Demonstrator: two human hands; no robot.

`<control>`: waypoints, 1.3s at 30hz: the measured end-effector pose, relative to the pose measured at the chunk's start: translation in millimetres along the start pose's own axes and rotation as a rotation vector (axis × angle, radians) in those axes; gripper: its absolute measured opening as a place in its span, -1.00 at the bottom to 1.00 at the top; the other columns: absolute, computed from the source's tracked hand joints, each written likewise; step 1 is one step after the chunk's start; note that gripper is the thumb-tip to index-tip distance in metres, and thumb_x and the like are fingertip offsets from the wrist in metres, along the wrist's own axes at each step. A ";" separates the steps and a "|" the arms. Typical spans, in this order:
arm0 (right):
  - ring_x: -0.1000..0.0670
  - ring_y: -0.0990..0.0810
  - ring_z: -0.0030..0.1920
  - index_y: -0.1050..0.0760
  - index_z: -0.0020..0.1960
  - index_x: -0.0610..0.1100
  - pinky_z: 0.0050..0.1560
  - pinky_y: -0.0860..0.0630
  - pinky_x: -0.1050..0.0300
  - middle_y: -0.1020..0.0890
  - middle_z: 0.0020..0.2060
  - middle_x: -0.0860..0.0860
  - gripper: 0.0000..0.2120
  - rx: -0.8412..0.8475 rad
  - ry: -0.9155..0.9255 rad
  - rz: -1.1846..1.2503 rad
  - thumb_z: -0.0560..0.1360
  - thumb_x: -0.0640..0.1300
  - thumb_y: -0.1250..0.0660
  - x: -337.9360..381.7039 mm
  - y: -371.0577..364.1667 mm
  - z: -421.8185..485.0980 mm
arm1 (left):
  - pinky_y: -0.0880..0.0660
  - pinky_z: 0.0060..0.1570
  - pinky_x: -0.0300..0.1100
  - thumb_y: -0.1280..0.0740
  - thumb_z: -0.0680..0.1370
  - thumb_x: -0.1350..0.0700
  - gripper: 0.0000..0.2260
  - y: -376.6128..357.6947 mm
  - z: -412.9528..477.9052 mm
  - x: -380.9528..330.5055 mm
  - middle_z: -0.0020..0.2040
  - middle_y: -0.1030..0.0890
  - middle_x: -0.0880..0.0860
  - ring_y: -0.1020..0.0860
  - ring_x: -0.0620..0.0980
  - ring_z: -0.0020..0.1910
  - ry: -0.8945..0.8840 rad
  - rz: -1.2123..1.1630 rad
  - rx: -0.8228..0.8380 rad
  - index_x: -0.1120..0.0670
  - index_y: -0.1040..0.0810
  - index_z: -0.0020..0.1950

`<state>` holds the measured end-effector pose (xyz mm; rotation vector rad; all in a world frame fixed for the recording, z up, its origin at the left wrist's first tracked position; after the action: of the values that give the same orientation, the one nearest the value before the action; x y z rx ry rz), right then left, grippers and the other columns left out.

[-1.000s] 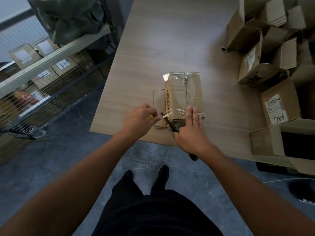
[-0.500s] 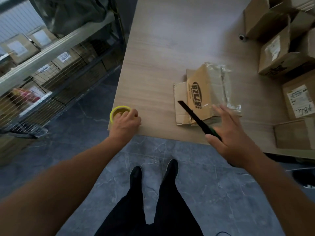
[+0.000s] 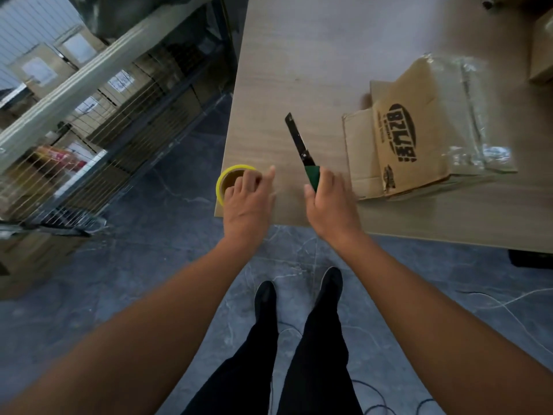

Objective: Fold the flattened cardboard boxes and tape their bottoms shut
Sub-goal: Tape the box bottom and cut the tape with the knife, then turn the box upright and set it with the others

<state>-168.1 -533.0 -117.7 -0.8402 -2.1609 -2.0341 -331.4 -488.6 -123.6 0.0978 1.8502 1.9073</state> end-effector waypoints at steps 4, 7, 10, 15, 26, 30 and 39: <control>-0.26 -0.37 0.29 -0.20 0.54 -0.25 0.28 -0.35 -0.15 -0.37 0.33 -0.25 -0.45 0.003 -0.024 -0.199 0.67 0.01 -0.19 -6.7 -19.1 12.3 | -0.38 0.19 0.06 -0.41 0.56 -0.07 -0.49 -4.7 6.7 4.1 0.30 -0.42 0.09 -0.41 0.14 0.22 0.114 -0.036 0.060 -0.10 -0.39 0.49; -0.25 -0.31 0.33 -0.15 0.59 -0.23 0.33 -0.30 -0.11 -0.32 0.39 -0.23 -0.39 0.028 -0.053 -0.161 0.67 0.06 -0.17 0.3 -10.4 3.8 | -0.21 0.37 0.05 -0.37 0.57 -0.11 -0.48 -3.1 6.4 6.9 0.40 -0.34 0.02 -0.28 0.12 0.38 0.197 -0.078 0.148 -0.14 -0.35 0.51; -0.21 -0.34 0.32 -0.28 0.55 -0.23 0.36 -0.30 -0.09 -0.41 0.37 -0.18 -0.43 -0.059 0.041 -0.017 0.65 0.06 -0.20 16.8 33.5 -21.0 | -0.10 0.46 0.05 -0.28 0.60 -0.17 -0.51 15.1 6.7 -2.4 0.45 -0.33 -0.02 -0.22 0.09 0.48 0.220 -0.152 0.176 -0.11 -0.35 0.52; -0.14 -0.42 0.33 -0.47 0.41 -0.25 0.42 -0.33 -0.01 -0.52 0.30 -0.13 -0.54 -0.266 0.190 0.119 0.63 0.00 -0.18 14.9 150.3 -67.0 | 0.03 0.56 0.03 -0.19 0.66 -0.12 -0.54 74.2 20.7 -63.8 0.55 -0.32 0.01 -0.10 0.10 0.60 0.061 -0.322 0.081 0.02 -0.36 0.53; -0.05 -0.10 0.61 -0.22 0.60 -0.16 0.59 -0.12 -0.05 -0.26 0.58 -0.11 -0.37 -0.198 0.033 -0.010 0.63 0.15 -0.01 -111.1 258.5 -2.8 | 0.27 0.58 -0.05 0.01 0.72 -0.09 -0.45 101.8 110.4 -241.3 0.68 0.12 0.01 0.23 0.01 0.64 -0.223 -0.354 0.196 0.06 0.03 0.67; -0.03 -0.03 0.63 -0.16 0.63 -0.13 0.58 0.02 0.07 -0.19 0.61 -0.10 -0.41 -0.133 0.039 0.034 0.66 0.10 -0.02 -145.4 244.9 51.8 | 0.27 0.58 -0.07 0.04 0.72 -0.08 -0.45 65.2 144.7 -270.1 0.67 0.17 0.03 0.24 0.00 0.63 -0.171 -0.259 0.271 0.07 0.07 0.67; 0.12 0.06 0.63 0.00 0.67 -0.08 0.56 0.04 0.27 0.07 0.66 0.05 -0.31 0.094 0.240 0.205 0.65 0.20 -0.07 -178.9 203.7 116.3 | 0.17 0.56 -0.21 -0.05 0.65 -0.12 -0.33 6.7 159.6 -262.3 0.67 0.21 0.02 0.27 -0.21 0.58 0.022 -0.458 0.222 0.10 0.12 0.67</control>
<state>106.5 -488.8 -19.2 -0.7300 -1.9380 -1.8171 -42.2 -440.9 -32.0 -0.2554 1.8943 1.3963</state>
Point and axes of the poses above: each hand's wrist, its own z-axis towards the middle knuckle, its own y-axis out of the back of the hand, x = y × z, the point moved 6 cm from there along z, towards the middle knuckle
